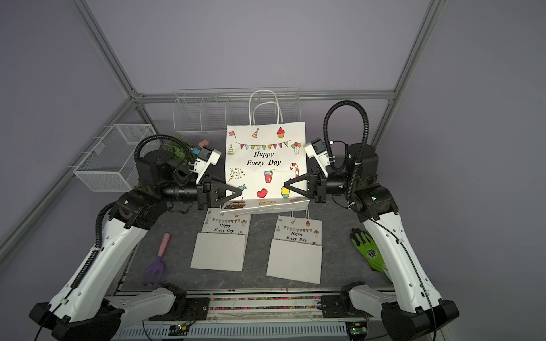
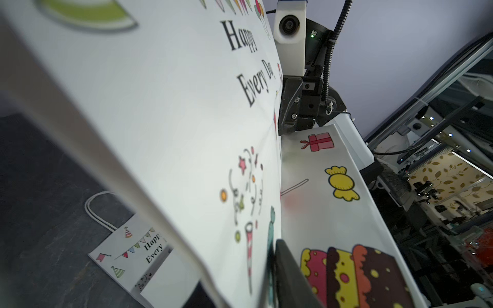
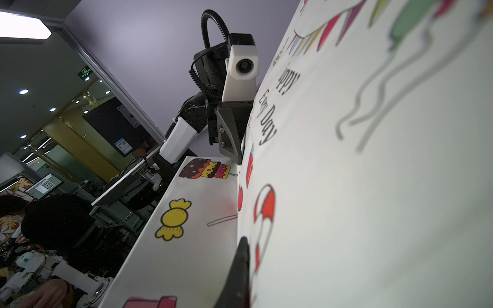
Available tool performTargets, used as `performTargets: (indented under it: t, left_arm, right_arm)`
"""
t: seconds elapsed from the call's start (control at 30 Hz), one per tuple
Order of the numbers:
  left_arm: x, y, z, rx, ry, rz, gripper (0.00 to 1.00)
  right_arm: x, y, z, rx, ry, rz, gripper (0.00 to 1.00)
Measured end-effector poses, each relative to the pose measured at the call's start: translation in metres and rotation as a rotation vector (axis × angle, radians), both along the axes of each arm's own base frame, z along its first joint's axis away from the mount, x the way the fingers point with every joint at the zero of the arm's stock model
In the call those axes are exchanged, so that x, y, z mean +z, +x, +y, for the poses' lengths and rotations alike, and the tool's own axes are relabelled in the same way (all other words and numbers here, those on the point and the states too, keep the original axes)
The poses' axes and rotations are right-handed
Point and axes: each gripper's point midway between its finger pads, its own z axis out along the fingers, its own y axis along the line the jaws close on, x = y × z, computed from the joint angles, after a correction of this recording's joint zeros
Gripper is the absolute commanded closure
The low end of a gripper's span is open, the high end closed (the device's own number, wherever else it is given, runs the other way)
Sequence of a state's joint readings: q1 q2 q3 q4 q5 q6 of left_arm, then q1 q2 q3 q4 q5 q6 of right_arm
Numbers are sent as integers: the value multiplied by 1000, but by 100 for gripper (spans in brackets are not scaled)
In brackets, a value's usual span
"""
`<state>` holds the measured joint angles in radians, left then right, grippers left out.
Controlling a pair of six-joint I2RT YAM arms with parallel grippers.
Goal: Put away the paper bag
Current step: Press the paper bag.
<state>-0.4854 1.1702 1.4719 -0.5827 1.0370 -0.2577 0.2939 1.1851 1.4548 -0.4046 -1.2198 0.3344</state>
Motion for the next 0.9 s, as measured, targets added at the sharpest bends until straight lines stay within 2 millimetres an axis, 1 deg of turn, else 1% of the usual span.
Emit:
performTargets:
  t: [0.03,0.07,0.13,0.17,0.23,0.37,0.4,0.43,0.47,0.53,0.57,0.6,0.67,0.73,0.9]
  left_arm:
    - [-1,1,0,5,3,1,19]
    - [-1,1,1,10,5,0,14]
    - [-1,2,1,20,6,-3,13]
    - [0,2,2,26,5,-6,15]
    - [3,2,2,33,-4,-5,25]
    - [11,4,0,34,-36,-19,50]
    - [12,5,0,34,-42,-17,53]
    - [12,6,-1,32,-48,-17,53]
    - [12,6,-1,29,-54,-16,51]
    - [9,8,-3,23,-64,-11,36]
    - [7,9,-4,20,-68,-3,27]
    - [4,10,-5,20,-69,7,23]
    - [0,11,-6,16,-70,28,19]
    - [0,12,-7,13,-76,33,20]
    - [9,9,-10,-4,-107,21,31]
  right_arm:
    - [-1,0,0,-2,-2,-1,93]
    - [-1,1,-1,-6,-4,-2,93]
    - [-3,2,-1,-12,-7,-4,93]
    - [-3,2,-1,-14,-9,-4,93]
    - [-4,3,-1,-19,-11,-6,93]
    - [-4,2,-2,-27,-13,-14,93]
    - [-4,1,-2,-27,-12,-16,93]
    - [-4,1,-2,-27,-12,-16,93]
    - [-3,1,-2,-27,-12,-18,93]
    - [-3,1,-2,-28,-11,-19,93]
    - [-4,1,-2,-27,-11,-17,93]
    - [-5,2,-2,-28,-10,-15,93]
    - [-7,4,-1,-27,-7,-9,93]
    - [-9,5,-1,-27,-5,-3,93]
    - [-7,5,0,-22,2,-8,93]
